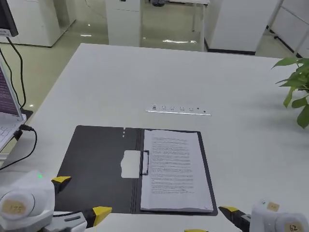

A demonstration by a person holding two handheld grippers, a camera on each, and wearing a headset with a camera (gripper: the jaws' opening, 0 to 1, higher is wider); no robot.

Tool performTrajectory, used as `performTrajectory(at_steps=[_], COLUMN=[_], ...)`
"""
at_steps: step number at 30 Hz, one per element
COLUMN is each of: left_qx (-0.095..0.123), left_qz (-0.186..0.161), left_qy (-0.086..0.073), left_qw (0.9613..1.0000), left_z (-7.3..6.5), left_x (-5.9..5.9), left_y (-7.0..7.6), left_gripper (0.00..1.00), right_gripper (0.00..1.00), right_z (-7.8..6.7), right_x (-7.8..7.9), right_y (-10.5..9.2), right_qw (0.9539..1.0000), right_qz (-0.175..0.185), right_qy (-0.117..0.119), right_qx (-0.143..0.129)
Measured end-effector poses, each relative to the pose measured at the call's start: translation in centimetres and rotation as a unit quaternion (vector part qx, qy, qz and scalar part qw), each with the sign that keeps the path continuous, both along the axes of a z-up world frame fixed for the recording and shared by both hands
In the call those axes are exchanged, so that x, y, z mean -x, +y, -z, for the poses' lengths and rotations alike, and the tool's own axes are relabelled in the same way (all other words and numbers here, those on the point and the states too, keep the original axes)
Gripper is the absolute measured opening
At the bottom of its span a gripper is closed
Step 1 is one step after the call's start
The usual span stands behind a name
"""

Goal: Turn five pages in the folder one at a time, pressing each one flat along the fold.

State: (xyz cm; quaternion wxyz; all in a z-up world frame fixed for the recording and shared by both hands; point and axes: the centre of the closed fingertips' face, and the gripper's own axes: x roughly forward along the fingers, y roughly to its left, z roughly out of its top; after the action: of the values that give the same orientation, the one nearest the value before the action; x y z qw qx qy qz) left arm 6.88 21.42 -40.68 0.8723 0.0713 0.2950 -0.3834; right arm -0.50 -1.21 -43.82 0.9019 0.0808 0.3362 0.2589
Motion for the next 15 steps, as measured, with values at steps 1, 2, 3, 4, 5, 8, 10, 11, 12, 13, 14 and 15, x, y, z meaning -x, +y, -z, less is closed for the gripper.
performTrajectory(at_steps=[1, 2, 3, 4, 5, 8, 10, 11, 12, 13, 14, 15], left_qx=[-0.002, -0.002, 0.001, 0.002, 0.002, 0.003, 0.004, 0.005, 0.005, 0.006, 0.005, 0.003], left_qz=[0.004, 0.007, 0.01, 0.012, 0.016, 0.029, 0.039, 0.046, 0.051, 0.059, 0.07, 0.077], left_qy=[0.001, 0.001, 0.001, 0.001, 0.001, -0.002, -0.002, -0.002, -0.003, -0.003, -0.004, -0.004], left_qw=[1.0, 1.0, 0.9999, 0.9999, 0.9999, 0.9996, 0.9992, 0.9989, 0.9987, 0.9982, 0.9975, 0.997], left_z=[0.1, 0.1, 0.1, 0.1, 0.1, 0.0, 0.0, 0.0, 0.0, 0.0, 0.0, 0.1], left_x=[0.0, -0.1, -0.3, -0.3, -0.5, -0.8, -1.0, -1.0, -1.1, -1.1, -1.0, -1.0], left_y=[-0.3, -0.5, -1.0, -1.1, -1.5, -2.7, -3.5, -4.0, -4.3, -4.8, -5.4, -6.0], left_gripper=[0.78, 0.78, 0.78, 0.78, 0.78, 0.78, 0.77, 0.77, 0.77, 0.77, 0.77, 0.77], right_gripper=[0.77, 0.77, 0.76, 0.76, 0.75, 0.76, 0.76, 0.76, 0.75, 0.75, 0.75, 0.75], right_z=[0.0, 0.2, 0.2, 0.1, 0.1, -0.1, -0.1, -0.2, -0.2, -0.2, -0.2, -0.3], right_x=[0.0, 0.1, 0.1, 0.1, 0.0, -0.1, -0.2, -0.2, -0.2, -0.2, -0.2, -0.2], right_y=[0.0, -0.1, -0.1, -0.2, -0.3, -0.4, -0.6, -0.7, -0.8, -0.8, -0.9, -1.0], right_qw=[1.0, 1.0, 0.9999, 0.9999, 0.9999, 0.9999, 0.9999, 0.9999, 0.9999, 0.9998, 0.9998, 0.9998], right_qz=[-0.001, -0.004, -0.006, -0.007, -0.007, -0.007, -0.007, -0.007, -0.007, -0.008, -0.009, -0.009], right_qy=[0.001, 0.002, 0.002, 0.0, -0.001, -0.002, -0.003, -0.002, -0.002, -0.003, -0.004, -0.005], right_qx=[0.001, 0.005, 0.008, 0.012, 0.012, 0.011, 0.014, 0.015, 0.015, 0.017, 0.018, 0.019])
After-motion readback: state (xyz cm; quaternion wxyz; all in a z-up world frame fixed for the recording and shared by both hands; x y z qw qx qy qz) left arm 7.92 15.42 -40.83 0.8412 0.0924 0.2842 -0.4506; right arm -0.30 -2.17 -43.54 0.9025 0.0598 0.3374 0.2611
